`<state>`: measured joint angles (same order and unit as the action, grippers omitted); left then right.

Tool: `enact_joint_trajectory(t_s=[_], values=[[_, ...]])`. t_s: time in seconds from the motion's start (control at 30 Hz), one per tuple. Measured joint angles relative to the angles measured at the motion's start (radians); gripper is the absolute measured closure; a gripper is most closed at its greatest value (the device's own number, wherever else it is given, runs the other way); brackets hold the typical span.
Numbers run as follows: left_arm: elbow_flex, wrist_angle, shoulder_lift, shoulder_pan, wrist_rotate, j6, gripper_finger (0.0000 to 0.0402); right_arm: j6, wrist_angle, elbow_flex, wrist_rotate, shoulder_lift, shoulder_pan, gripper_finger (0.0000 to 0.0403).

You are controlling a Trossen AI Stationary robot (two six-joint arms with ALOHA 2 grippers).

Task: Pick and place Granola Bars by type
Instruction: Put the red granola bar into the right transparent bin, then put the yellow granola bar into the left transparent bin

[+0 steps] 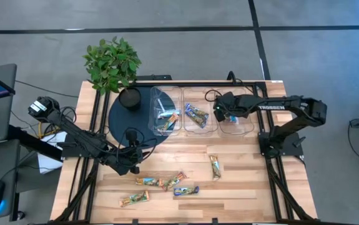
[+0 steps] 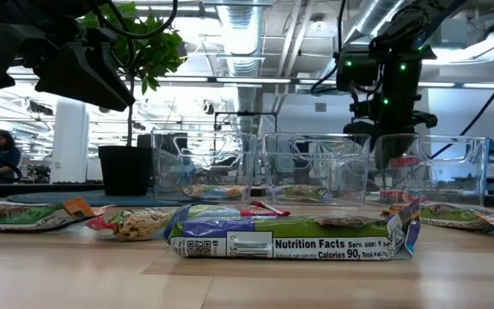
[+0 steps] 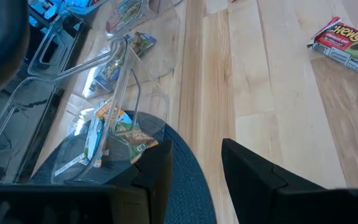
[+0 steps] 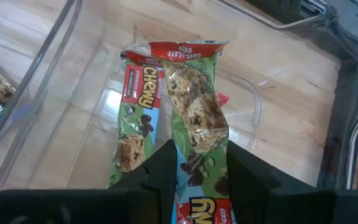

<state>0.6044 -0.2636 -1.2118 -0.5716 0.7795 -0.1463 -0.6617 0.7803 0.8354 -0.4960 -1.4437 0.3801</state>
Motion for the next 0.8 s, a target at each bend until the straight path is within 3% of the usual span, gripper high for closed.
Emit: enact_joint_trajectory(t_s=[0.2,0.57,0.8], values=[[0.000,0.000,0.000,0.000,0.000,0.000,0.0267,0.012,0.004,0.000,0.000,0.000,0.000,0.0281],[0.000,0.000,0.000,0.000,0.001,0.000,0.0267,0.018,0.027,0.000,-0.010,0.006,-0.007,0.0210],[0.000,0.000,0.000,0.000,0.001,0.000,0.0267,0.035,0.030,0.005,-0.060,0.152,-0.115,0.0198]])
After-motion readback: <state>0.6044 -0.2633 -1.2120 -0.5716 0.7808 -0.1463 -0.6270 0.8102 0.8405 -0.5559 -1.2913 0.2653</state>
